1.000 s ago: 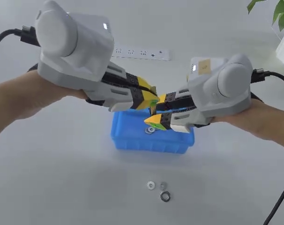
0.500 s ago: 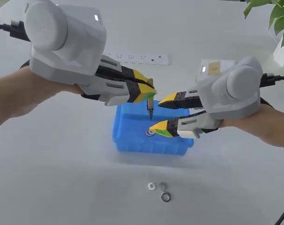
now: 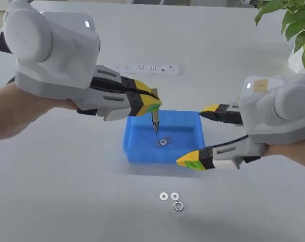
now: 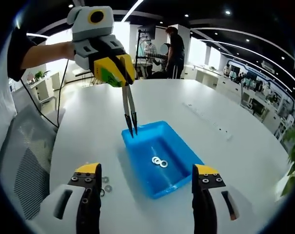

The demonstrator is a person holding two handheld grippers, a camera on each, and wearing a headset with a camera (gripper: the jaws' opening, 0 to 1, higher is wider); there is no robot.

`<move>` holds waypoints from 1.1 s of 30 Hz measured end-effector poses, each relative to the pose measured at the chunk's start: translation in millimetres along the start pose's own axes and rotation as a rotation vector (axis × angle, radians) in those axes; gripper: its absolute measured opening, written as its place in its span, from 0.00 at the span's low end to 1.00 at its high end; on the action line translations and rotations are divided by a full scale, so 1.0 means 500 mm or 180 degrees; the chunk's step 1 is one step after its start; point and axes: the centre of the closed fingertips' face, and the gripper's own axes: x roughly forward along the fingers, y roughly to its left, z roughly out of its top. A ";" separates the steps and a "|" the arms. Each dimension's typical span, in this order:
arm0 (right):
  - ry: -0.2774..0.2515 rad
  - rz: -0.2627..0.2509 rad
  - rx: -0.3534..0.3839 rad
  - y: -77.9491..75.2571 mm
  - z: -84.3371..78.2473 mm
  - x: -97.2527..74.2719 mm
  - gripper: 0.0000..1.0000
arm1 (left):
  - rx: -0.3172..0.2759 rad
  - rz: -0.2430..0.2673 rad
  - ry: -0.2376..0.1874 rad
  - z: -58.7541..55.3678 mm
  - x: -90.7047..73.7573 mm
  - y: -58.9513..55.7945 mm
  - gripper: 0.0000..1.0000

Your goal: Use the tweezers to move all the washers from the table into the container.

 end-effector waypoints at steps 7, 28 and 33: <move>-0.0005 -0.0056 0.0109 0.030 -0.031 -0.047 0.80 | -0.0004 -0.0024 -0.0021 0.011 -0.005 -0.036 0.07; 0.0018 -0.0010 0.0363 0.119 -0.113 -0.113 0.80 | -0.0284 -0.0210 0.0028 -0.050 0.018 -0.149 0.07; -0.0040 0.0027 0.0458 0.144 -0.113 -0.120 0.80 | -0.0304 -0.0262 0.0080 -0.074 0.030 -0.174 0.07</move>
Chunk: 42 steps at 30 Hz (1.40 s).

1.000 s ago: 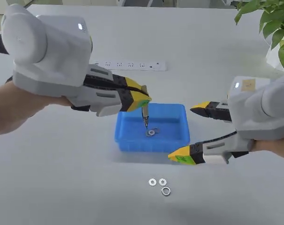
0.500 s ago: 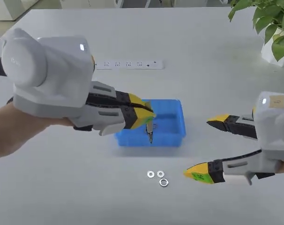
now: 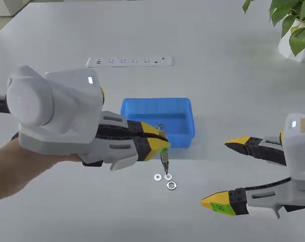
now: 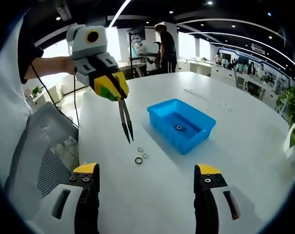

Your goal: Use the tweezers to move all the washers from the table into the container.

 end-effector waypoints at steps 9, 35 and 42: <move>0.0070 0.0054 0.0098 0.018 -0.037 0.002 0.79 | 0.0006 -0.0092 0.0117 -0.039 0.023 -0.034 0.07; 0.0016 0.0293 0.0292 0.028 -0.060 0.017 0.81 | 0.0036 -0.0095 0.0028 -0.037 0.068 -0.027 0.07; 0.0041 0.0347 0.0286 0.038 -0.064 0.020 0.81 | 0.0037 -0.0124 0.0034 -0.042 0.075 -0.028 0.07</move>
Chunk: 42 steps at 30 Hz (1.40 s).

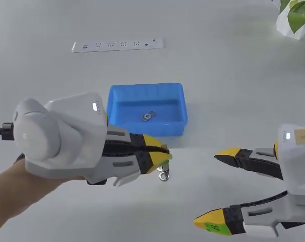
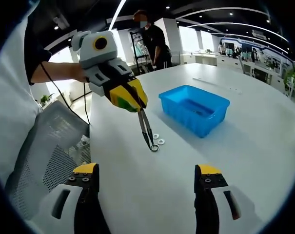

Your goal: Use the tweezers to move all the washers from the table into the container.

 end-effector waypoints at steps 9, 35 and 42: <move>0.0018 -0.0006 0.0034 -0.006 -0.006 -0.002 0.81 | 0.0039 0.0009 0.0024 -0.017 0.007 -0.001 0.07; 0.0008 0.0341 -0.0461 0.008 0.054 0.065 0.62 | -0.0011 -0.0120 0.0012 -0.025 -0.003 -0.011 0.07; 0.0116 0.0528 -0.0827 0.008 0.057 0.117 0.44 | -0.0044 -0.0092 -0.0005 -0.024 0.005 -0.005 0.07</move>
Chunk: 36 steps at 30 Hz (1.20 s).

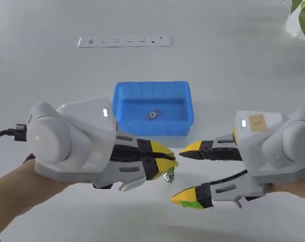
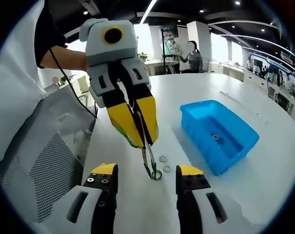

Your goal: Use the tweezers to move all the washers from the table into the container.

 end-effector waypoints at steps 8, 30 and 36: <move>0.0204 0.0208 -0.0182 0.000 -0.010 0.039 0.31 | -0.0041 -0.0012 0.0032 -0.002 0.003 0.001 0.07; 0.0330 0.0351 -0.0457 0.000 -0.010 0.049 0.11 | -0.0052 -0.0035 0.0106 -0.013 0.004 0.008 0.08; 0.0285 0.0328 -0.0435 -0.002 -0.011 0.046 0.10 | -0.0085 -0.0026 0.0103 -0.010 0.008 0.007 0.08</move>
